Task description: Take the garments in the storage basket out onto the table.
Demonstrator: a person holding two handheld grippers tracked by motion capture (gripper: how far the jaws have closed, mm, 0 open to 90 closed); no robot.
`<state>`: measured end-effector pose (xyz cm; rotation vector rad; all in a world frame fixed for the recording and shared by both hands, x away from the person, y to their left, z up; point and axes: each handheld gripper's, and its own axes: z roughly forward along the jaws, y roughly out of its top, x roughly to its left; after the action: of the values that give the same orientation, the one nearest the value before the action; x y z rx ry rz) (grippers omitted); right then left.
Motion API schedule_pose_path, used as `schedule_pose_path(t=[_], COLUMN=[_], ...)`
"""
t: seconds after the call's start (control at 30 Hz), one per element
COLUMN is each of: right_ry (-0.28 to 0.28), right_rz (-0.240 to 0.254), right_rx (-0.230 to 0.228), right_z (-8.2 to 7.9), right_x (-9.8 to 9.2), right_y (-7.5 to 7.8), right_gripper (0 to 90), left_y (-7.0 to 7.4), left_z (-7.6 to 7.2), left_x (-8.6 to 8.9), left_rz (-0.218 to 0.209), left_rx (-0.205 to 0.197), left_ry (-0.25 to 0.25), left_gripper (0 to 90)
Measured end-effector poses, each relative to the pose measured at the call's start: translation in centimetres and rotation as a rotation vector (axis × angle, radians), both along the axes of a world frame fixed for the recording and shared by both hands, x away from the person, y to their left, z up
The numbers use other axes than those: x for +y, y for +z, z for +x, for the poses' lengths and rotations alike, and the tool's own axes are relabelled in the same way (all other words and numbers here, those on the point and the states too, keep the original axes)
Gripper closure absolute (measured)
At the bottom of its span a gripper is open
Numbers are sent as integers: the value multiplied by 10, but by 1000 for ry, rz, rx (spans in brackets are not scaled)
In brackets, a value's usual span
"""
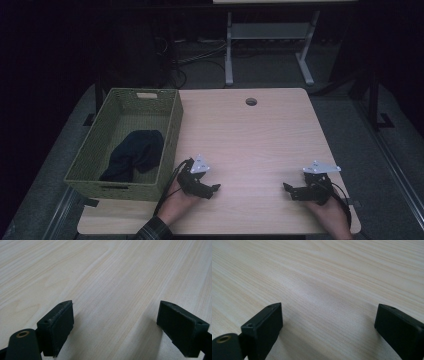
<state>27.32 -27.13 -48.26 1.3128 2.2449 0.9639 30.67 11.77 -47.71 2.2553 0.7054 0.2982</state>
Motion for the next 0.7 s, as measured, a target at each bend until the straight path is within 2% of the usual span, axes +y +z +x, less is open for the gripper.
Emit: schedule_pose_path(t=[0.43,0.7], right_ry=[0,0], right_rz=[0,0], right_rx=[0,0], right_z=[0,0], right_x=[0,0], right_y=[0,0], right_gripper=[75,75], left_y=[0,1], left_z=[-1,0], left_x=[0,-3], left_rz=[4,14], left_rx=[0,3], left_ry=[4,-11], left_gripper=[129,129])
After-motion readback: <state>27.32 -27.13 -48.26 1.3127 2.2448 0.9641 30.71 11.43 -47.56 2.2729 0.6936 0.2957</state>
